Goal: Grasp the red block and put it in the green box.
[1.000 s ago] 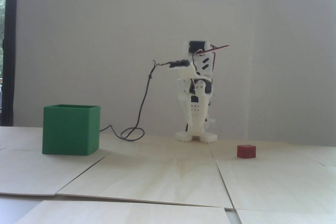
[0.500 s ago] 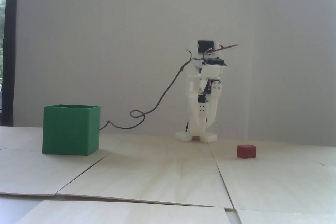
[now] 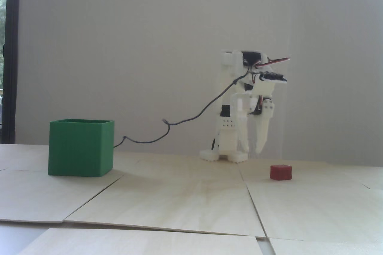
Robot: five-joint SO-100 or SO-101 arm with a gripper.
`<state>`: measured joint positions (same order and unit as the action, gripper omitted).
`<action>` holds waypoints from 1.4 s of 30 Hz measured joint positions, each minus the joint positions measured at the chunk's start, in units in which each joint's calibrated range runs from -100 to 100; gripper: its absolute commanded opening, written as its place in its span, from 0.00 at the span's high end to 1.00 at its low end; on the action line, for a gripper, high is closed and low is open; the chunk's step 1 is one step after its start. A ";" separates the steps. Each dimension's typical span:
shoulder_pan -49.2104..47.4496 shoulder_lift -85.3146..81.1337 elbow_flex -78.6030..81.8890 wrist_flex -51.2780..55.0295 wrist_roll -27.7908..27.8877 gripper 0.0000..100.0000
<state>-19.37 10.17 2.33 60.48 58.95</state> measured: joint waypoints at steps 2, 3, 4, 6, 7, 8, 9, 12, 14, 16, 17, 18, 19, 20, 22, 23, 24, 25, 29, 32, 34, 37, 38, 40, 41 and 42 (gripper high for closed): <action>-1.68 0.17 -0.09 0.00 0.00 0.82; -2.98 0.25 -0.09 0.00 0.00 0.82; -3.90 0.25 -0.09 0.00 0.00 0.81; -5.20 0.25 -0.09 0.00 0.00 0.81; -5.73 0.25 -0.09 0.00 0.00 0.81; -6.27 0.25 -0.09 0.00 0.00 0.81; -6.65 0.25 -0.09 -0.08 0.00 0.81; -7.57 0.25 -0.09 -2.50 0.00 0.81; -7.95 0.25 0.45 -6.16 0.00 0.81; -8.41 0.25 1.88 -10.15 0.00 0.82; -8.64 0.25 3.31 -12.98 0.00 0.82; -8.79 0.25 5.19 -16.31 0.00 0.82; -9.02 0.25 7.34 -19.88 0.00 0.82; -9.17 0.25 9.94 -24.04 0.00 0.82; -9.25 0.25 12.98 -28.79 0.00 0.82; -9.25 0.25 14.59 -30.70 0.00 0.82; -9.25 0.25 15.94 -31.78 0.00 0.82; -9.25 0.25 16.83 -32.03 0.00 0.81; -9.40 0.25 17.28 -27.37 0.00 0.81; -10.47 0.25 14.77 -18.05 0.00 0.81; -11.62 0.25 10.65 -10.23 0.00 0.81; -13.53 0.25 3.13 1.33 0.00 0.81; -13.99 0.25 0.98 3.83 0.00 0.80; -14.52 0.25 -2.15 6.82 0.00 0.76; -14.60 0.25 -2.95 7.57 0.00 0.75; -14.60 0.25 -3.40 8.15 0.00 0.74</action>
<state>-33.97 10.42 -1.07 68.64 58.95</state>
